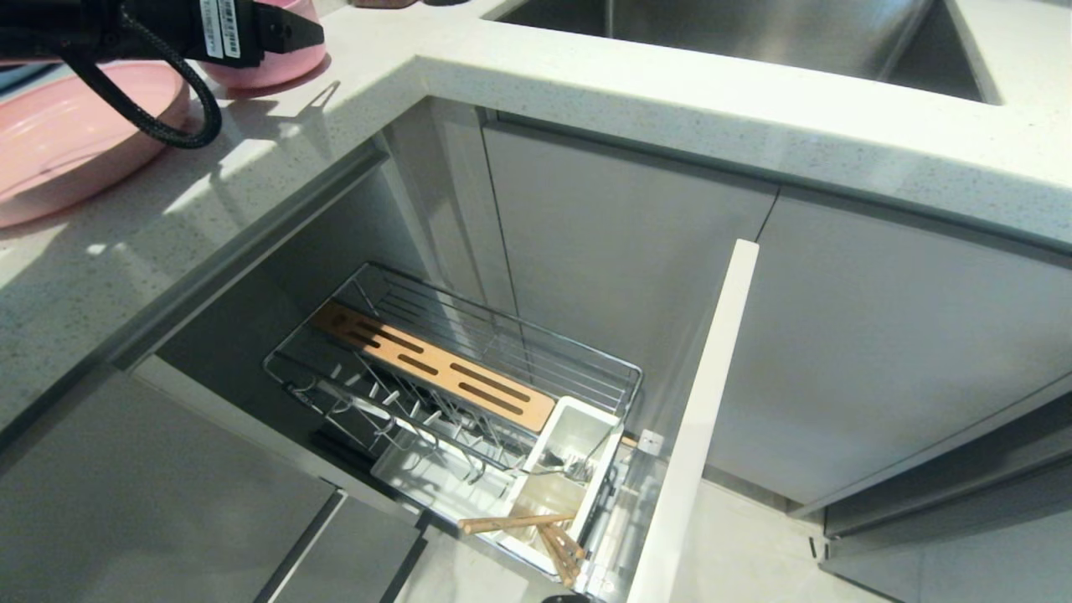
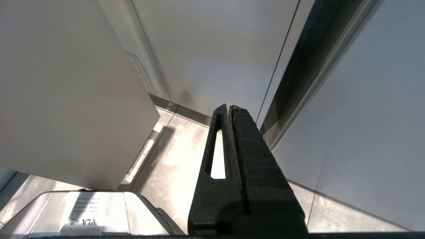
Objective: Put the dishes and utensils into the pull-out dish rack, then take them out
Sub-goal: Pick up the bowl and place it in the cupboard
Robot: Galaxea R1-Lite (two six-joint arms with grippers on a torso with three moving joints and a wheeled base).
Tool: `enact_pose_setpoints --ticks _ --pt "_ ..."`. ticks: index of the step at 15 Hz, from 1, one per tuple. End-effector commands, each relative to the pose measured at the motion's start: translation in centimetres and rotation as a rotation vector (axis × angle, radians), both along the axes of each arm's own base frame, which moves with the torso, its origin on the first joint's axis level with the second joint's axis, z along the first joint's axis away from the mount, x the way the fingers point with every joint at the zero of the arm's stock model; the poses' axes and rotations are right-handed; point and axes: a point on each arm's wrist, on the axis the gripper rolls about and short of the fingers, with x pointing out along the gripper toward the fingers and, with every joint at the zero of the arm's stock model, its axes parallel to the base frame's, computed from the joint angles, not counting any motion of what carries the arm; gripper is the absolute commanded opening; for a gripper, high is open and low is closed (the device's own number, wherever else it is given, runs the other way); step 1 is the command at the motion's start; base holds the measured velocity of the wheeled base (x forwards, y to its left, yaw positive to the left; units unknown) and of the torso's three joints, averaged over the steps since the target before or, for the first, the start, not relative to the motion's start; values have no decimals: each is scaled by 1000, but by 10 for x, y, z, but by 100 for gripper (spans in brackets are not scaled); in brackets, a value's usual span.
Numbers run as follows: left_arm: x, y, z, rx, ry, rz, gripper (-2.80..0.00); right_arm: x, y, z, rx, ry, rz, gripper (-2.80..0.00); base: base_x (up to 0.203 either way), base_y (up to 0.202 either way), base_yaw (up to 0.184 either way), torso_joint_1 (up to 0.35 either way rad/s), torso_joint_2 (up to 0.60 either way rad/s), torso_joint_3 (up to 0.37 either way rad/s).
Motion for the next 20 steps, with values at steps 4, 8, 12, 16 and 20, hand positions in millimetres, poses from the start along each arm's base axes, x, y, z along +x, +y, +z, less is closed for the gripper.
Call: enact_pose_setpoints --ticks 4,8,12,16,20 --pt "5 -1 -4 5 14 2 0 0 0 0 1 2 0 -280 0 0 0 0 0 0" --pt "5 0 -4 0 22 7 0 0 0 0 0 1 1 -280 0 0 0 0 0 0" --pt "6 1 -5 -2 22 8 0 0 0 0 0 1 0 -280 0 0 0 0 0 0" --pt "6 1 -7 -6 48 8 0 0 0 0 -1 0 1 -280 0 0 0 0 0 0" --pt "6 1 -9 -11 63 8 0 0 0 0 -1 2 1 -280 0 0 0 0 0 0"
